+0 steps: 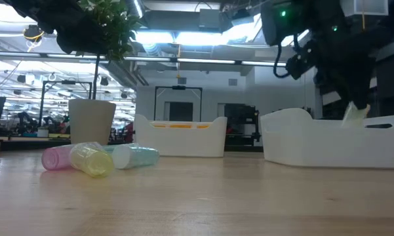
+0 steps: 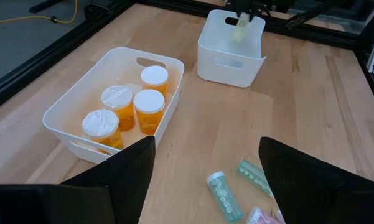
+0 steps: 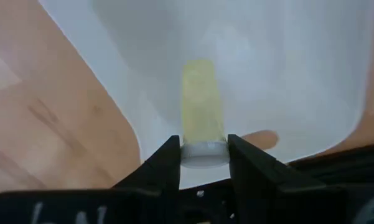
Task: Pick and place medicine bottles into bin by pill shape (circle, oval)
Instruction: Put the small yellow pill bottle into the bottom white bin
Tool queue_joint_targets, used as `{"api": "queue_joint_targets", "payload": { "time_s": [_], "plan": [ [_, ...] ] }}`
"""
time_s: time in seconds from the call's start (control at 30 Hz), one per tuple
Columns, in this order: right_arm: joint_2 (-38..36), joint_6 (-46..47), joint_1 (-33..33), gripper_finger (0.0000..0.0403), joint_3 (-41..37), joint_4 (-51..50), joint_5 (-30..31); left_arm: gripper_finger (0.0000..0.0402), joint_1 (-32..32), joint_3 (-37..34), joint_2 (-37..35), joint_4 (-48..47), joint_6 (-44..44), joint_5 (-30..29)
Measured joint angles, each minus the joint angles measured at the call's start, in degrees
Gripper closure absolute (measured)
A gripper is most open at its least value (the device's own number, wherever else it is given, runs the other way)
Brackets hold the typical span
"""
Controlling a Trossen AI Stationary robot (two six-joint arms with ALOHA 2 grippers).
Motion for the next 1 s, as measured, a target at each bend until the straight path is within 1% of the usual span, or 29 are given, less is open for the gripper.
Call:
{"api": "queue_joint_targets", "payload": {
  "time_s": [0.1, 0.43, 0.77, 0.9, 1.0],
  "plan": [
    [1.9, 0.2, -0.8, 0.0284, -0.1, 0.0, -1.0, 0.0121, 0.0, 0.0, 0.0, 0.0, 0.0, 0.0],
    [7.4, 0.2, -1.2, 0.0284, -0.1, -0.5, -1.0, 0.0121, 0.0, 0.0, 0.0, 0.0, 0.0, 0.0],
    [7.9, 1.2, -1.1, 0.0283, -0.1, -0.6, -1.2, 0.0121, 0.0, 0.0, 0.0, 0.0, 0.0, 0.0],
    [7.9, 1.8, -1.1, 0.0283, -0.1, -0.6, -4.1, 0.0121, 0.0, 0.0, 0.0, 0.0, 0.0, 0.0],
    [7.9, 1.8, -1.1, 0.0283, -0.1, -0.6, -4.5, 0.0121, 0.0, 0.0, 0.0, 0.0, 0.0, 0.0]
  ]
}}
